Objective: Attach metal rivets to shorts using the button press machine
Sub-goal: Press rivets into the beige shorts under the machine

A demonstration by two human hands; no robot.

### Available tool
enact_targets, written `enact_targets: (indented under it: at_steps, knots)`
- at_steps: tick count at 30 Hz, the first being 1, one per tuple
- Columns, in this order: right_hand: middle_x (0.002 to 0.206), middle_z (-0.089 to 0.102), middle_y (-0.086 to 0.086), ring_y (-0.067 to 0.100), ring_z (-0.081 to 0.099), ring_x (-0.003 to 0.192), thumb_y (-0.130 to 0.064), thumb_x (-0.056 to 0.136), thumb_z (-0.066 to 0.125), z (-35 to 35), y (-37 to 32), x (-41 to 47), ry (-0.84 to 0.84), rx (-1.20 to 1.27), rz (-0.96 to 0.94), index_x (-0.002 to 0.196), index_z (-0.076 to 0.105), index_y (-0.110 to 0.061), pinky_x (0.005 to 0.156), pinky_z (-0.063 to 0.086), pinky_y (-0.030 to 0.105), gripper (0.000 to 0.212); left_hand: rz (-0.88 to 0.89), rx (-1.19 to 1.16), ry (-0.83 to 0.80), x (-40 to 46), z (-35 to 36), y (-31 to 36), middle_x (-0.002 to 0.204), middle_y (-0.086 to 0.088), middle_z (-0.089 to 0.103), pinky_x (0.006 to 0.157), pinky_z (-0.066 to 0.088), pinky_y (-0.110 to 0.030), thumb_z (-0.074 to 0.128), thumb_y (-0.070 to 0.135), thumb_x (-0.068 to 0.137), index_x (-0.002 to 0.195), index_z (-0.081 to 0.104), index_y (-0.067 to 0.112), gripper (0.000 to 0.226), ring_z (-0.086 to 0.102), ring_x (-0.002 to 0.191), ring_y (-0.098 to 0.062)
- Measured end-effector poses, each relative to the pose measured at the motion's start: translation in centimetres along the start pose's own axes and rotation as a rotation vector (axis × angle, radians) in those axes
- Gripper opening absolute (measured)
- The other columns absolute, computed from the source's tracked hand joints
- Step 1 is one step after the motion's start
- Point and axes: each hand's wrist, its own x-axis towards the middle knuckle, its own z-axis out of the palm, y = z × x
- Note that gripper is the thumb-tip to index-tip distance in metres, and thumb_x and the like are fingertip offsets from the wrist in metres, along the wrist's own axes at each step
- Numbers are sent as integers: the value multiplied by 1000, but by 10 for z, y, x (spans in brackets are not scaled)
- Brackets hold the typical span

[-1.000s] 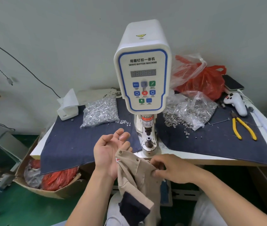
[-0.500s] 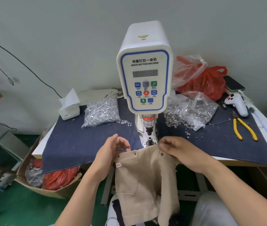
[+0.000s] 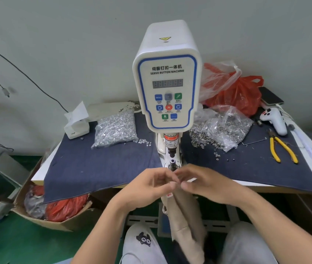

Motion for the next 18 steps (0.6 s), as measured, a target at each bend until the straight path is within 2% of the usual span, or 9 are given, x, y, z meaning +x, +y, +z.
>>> enact_targets:
  at_steps: [3,5,7,9,12,14,15,18]
  knots:
    - [100,73,6,12,66,92,-41,86,80,6,2,1,73,141,18,101,69,-21,82,52,39,27,26,-122,12,10,8,1,97,-11,67,86,51,-39,72,16,99,109,59,12,17,63,90,-22]
    - [88,70,6,12,59,84,-35,88,81,3,5,0,57,202,19,92,71,-17,80,46,38,21,18,-185,28,11,7,0,96,-8,69,85,51,-38,74,14,98,110,52,10,26,63,89,-22]
    - [83,65,-4,11,54,79,-44,85,79,0,7,-1,11,172,-3,86,69,-19,76,41,32,26,-18,-108,14,11,5,-3,93,-2,70,83,52,-35,75,18,97,110,55,12,25,64,87,-18]
    - [82,64,-8,9,51,78,-52,84,73,-2,7,2,25,116,-32,84,66,-23,74,40,28,30,-66,71,-50,12,-1,-5,87,6,68,81,49,-33,73,28,99,103,64,15,16,61,83,-12]
    - [82,61,-2,12,49,76,-36,92,72,4,13,6,45,301,-65,86,66,-20,72,40,28,18,-68,168,-82,8,-7,-9,83,-2,65,81,44,-32,66,41,102,91,71,17,26,56,80,-11]
    - [77,56,-7,7,45,72,-30,93,69,6,16,6,7,428,-45,82,66,-24,67,36,23,13,0,-6,16,7,-7,-9,84,-10,64,83,44,-32,67,38,100,86,70,16,26,57,82,-15]
    - [76,54,-9,7,43,70,-33,93,68,5,15,8,-44,402,-18,80,65,-26,65,32,23,16,33,-134,68,7,-6,-11,81,-8,63,81,45,-29,68,34,98,82,69,16,24,57,80,-17]
    - [79,51,-7,8,43,74,-40,97,65,-6,14,13,-173,113,52,76,63,-29,69,31,29,23,62,-471,137,10,1,-22,76,-1,56,71,45,-26,70,26,92,74,64,16,22,53,72,-16]
